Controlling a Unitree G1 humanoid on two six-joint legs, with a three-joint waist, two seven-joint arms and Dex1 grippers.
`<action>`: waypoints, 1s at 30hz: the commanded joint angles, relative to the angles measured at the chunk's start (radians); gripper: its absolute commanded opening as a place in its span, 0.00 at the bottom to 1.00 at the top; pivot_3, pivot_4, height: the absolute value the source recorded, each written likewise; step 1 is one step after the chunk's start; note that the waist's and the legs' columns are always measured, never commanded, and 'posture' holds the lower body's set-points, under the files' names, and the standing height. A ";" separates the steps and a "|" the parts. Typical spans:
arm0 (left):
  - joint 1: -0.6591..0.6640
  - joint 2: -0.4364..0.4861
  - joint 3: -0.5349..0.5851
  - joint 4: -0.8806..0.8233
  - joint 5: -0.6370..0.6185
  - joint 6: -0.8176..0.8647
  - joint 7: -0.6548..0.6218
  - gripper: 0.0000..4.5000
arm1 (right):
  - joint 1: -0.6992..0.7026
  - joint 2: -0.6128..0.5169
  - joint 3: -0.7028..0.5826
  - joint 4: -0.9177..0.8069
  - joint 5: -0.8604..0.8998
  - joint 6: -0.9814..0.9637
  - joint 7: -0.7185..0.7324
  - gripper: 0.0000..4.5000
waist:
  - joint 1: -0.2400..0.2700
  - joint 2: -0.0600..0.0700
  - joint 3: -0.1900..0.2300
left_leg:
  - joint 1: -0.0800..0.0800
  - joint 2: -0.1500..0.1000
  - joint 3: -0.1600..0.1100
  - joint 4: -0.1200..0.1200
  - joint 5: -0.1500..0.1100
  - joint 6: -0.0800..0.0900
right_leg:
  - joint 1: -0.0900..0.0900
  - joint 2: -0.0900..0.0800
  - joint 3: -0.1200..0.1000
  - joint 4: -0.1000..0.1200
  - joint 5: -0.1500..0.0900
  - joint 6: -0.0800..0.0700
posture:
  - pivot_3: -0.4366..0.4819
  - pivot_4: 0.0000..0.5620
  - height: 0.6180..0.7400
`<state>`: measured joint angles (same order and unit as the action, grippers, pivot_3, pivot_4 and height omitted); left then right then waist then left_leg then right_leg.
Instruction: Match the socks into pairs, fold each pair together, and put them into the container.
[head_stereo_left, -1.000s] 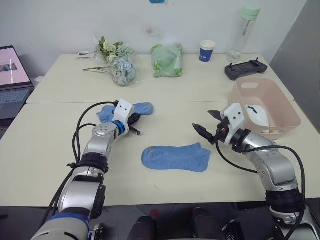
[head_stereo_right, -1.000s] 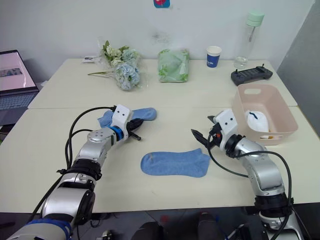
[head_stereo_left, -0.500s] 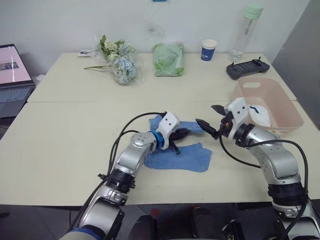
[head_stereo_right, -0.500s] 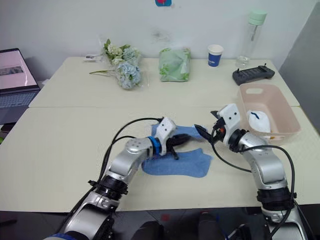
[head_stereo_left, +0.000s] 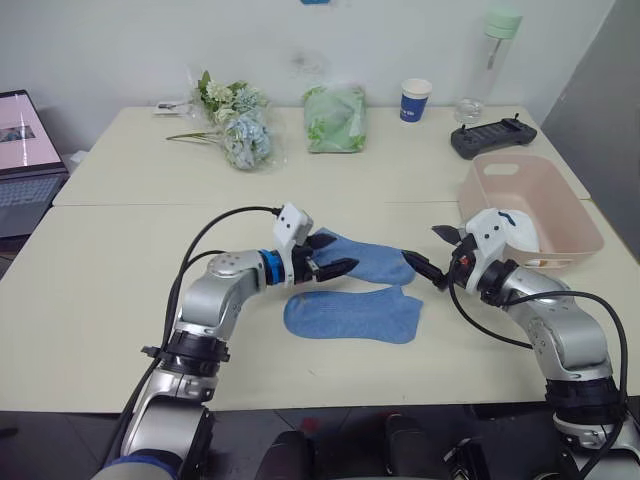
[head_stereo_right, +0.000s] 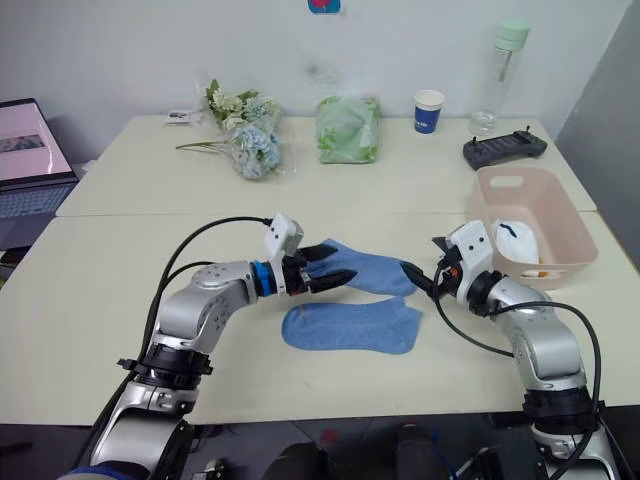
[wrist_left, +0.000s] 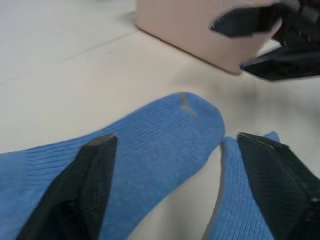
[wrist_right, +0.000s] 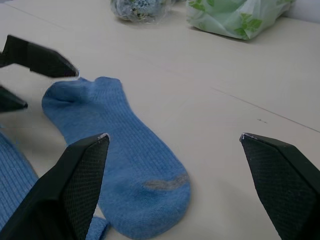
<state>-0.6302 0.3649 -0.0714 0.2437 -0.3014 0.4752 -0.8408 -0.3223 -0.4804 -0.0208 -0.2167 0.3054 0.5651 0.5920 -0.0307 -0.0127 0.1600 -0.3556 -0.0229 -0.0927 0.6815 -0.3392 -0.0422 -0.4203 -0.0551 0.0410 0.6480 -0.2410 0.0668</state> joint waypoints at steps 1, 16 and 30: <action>-0.095 0.038 0.049 0.219 0.071 -0.159 0.049 1.00 | -0.010 0.001 0.014 -0.017 -0.055 0.076 -0.091 1.00 | 0.000 0.000 0.000 | 0.000 0.000 0.000 0.000 0.000 0.000 | 0.000 0.000 0.000 0.000 0.000 0.000 | 0.48 0.27 1.00; -0.276 0.002 0.006 0.711 0.227 -0.379 0.018 0.80 | -0.069 -0.001 0.106 -0.038 -0.043 0.330 -0.091 0.72 | -0.002 0.000 0.000 | -0.002 -0.001 0.005 0.000 0.000 0.000 | -0.002 0.000 0.000 -0.001 0.000 0.000 | 0.48 0.27 1.00; -0.239 0.013 0.016 0.636 0.221 -0.363 -0.015 0.01 | -0.115 0.011 0.100 0.062 -0.073 0.242 -0.093 0.00 | -0.004 0.000 0.000 | -0.002 -0.001 0.005 0.000 0.000 0.000 | -0.002 0.000 0.000 0.000 0.000 0.000 | 0.48 0.27 1.00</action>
<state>-0.8718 0.3690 -0.0692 0.9140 -0.0764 0.1066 -0.8459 -0.4087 -0.4590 0.0982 -0.1494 0.2446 0.8497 0.4951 -0.0346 -0.0127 0.1599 -0.3573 -0.0235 -0.0871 0.6816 -0.3390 -0.0424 -0.4220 -0.0554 0.0408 0.6483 -0.2410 0.0669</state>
